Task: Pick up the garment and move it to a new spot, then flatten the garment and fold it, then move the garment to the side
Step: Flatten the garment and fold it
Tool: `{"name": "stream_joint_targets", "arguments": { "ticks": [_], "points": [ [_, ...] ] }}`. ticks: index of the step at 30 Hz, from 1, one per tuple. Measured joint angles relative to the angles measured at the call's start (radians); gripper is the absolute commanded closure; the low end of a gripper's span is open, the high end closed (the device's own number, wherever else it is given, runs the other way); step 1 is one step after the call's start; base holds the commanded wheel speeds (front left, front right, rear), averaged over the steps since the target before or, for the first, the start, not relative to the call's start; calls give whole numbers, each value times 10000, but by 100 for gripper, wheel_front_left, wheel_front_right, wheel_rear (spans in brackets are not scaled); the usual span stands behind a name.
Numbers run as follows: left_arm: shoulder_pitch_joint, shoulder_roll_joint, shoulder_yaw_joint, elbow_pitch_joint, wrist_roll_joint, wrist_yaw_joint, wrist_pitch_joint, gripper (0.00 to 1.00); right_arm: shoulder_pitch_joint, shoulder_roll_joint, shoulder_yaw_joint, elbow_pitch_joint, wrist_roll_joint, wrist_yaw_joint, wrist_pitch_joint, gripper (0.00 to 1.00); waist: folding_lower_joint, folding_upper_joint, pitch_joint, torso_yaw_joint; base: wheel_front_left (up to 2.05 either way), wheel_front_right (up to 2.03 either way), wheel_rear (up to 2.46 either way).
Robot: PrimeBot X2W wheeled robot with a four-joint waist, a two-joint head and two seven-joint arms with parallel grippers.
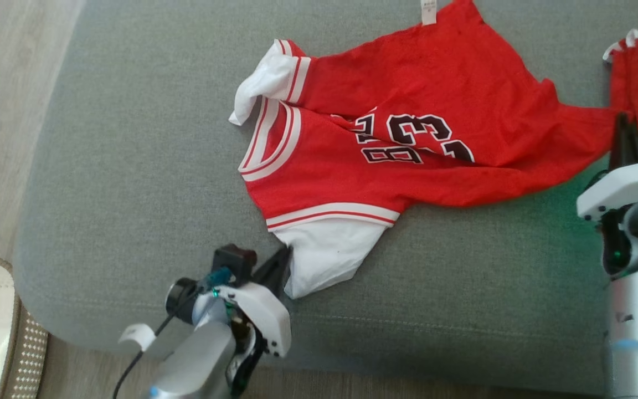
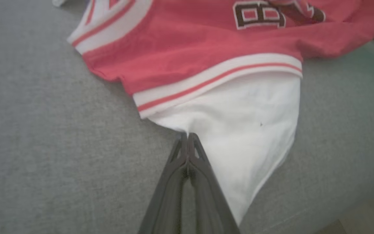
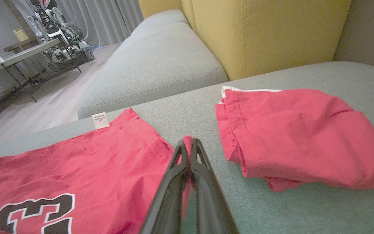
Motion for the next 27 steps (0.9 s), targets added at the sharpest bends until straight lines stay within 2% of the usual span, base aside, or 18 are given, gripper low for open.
{"name": "stream_joint_targets", "arguments": {
  "ticks": [13, 21, 27],
  "points": [
    [697, 688, 1948, -2821, 614, 288, -2, 100, 1, -2, 481, 366, 163, 0, -395, 100, 0, 0, -950, 194, 0, 0, 0],
    [616, 1200, 2552, -3777, 556, -33, 0, 100, -150, -211, 1478, 359, 472, 0, -951, 100, 0, 0, -1513, 121, 0, 0, 0],
    [62, 1613, 3191, -4991, -54, -138, 485, 100, -778, -717, 1994, 184, 472, 0, -999, 100, 0, 0, -2169, -22, 0, 0, 0]
  ]
}}
